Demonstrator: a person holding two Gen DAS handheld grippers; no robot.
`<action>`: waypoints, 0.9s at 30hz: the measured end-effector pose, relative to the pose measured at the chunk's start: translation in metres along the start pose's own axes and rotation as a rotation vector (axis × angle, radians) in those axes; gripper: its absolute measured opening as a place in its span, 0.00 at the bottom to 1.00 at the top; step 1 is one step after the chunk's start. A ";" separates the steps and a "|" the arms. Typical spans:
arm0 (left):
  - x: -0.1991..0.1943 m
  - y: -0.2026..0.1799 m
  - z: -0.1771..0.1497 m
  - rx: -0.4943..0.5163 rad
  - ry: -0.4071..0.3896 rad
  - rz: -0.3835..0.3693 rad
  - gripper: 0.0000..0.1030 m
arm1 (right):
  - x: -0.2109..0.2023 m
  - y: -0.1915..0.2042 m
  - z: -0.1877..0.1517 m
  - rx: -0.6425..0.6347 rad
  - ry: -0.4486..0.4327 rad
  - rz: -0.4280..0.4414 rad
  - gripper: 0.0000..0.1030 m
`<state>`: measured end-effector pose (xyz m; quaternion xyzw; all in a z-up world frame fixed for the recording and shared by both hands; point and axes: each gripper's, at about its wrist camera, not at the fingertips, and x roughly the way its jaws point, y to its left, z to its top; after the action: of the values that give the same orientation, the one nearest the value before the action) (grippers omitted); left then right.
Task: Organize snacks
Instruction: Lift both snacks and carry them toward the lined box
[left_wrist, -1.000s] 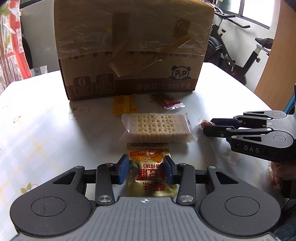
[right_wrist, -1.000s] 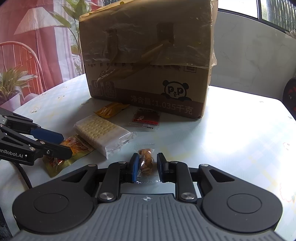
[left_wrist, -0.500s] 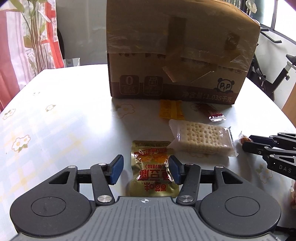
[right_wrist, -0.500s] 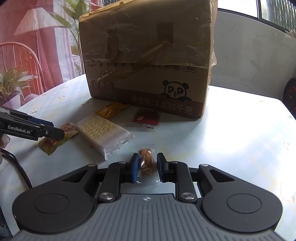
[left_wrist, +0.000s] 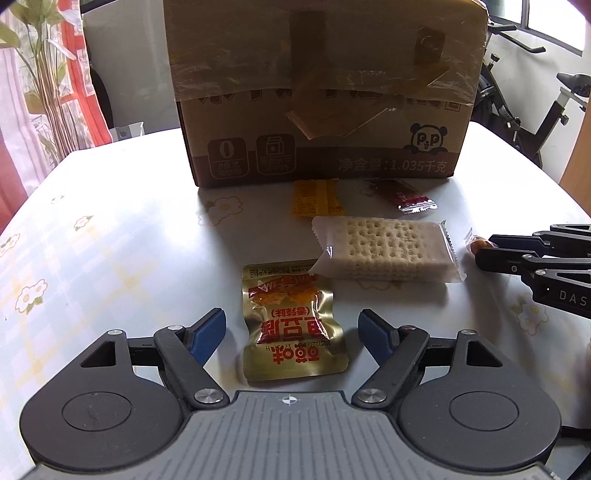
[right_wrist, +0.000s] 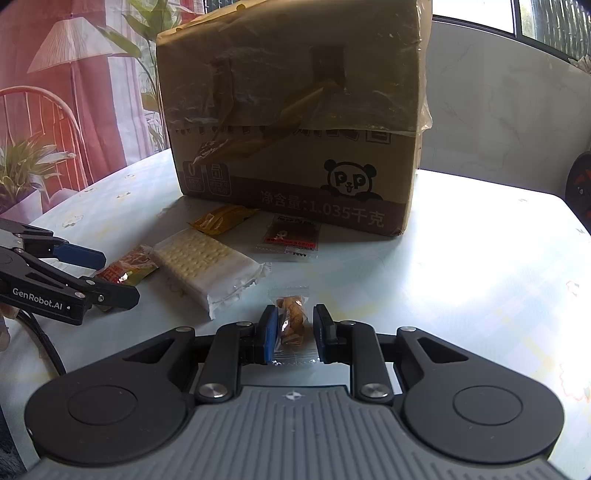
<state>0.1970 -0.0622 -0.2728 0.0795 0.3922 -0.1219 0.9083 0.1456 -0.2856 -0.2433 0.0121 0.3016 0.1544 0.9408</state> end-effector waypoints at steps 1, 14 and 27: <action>0.001 0.001 0.001 -0.003 0.003 0.001 0.80 | 0.000 0.000 0.000 0.001 0.000 0.001 0.22; -0.005 0.011 0.002 -0.019 -0.013 -0.020 0.47 | -0.001 0.001 0.000 -0.006 0.000 0.012 0.22; -0.020 0.016 0.009 -0.050 -0.074 -0.022 0.44 | -0.005 0.000 -0.001 0.007 -0.030 0.015 0.22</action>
<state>0.1944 -0.0454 -0.2513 0.0480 0.3623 -0.1252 0.9224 0.1409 -0.2875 -0.2416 0.0202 0.2877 0.1602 0.9440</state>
